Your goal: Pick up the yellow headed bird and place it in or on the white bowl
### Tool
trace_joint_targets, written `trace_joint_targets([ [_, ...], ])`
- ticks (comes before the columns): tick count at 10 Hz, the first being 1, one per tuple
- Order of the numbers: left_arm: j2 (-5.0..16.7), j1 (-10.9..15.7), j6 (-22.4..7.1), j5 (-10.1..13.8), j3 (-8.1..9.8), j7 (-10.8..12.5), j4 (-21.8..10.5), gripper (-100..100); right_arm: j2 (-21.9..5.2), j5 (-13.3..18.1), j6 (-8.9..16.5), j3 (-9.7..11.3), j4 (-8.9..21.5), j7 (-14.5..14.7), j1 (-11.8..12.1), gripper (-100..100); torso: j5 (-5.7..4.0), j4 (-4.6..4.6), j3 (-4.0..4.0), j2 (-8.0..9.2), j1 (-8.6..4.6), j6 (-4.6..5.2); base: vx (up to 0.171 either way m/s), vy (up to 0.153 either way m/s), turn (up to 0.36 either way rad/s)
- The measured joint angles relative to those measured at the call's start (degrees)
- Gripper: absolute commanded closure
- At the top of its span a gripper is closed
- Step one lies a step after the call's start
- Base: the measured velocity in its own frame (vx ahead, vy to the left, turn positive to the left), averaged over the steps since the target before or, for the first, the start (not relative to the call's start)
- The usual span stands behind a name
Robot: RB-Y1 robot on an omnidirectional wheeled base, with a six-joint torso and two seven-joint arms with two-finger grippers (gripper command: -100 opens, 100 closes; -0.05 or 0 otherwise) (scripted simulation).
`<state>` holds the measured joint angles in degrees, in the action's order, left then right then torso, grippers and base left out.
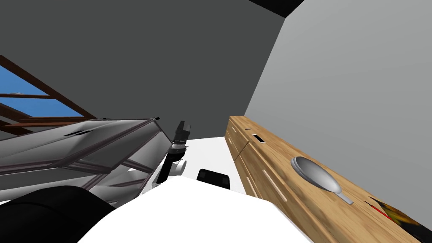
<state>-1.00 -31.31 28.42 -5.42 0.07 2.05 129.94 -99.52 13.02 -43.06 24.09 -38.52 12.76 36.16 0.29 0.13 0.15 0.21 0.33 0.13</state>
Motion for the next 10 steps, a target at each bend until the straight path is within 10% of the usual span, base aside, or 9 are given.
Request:
trace_joint_targets([
  [4,0.0,0.0,0.0,0.0,0.0,0.0,0.0,0,-1.5,-5.2,0.8,-1.6,0.9,-1.5,2.9,100,0.09,0.03,0.0,-0.04,0.28,0.08,0.05,0.091,-0.064],
  [10,0.0,0.0,0.0,0.0,0.0,0.0,0.0,0,-2.4,-7.6,-0.2,-2.6,4.6,-4.9,1.0,100,0.08,0.05,0.03,0.02,0.13,0.04,0.052,0.089,-0.05],
])
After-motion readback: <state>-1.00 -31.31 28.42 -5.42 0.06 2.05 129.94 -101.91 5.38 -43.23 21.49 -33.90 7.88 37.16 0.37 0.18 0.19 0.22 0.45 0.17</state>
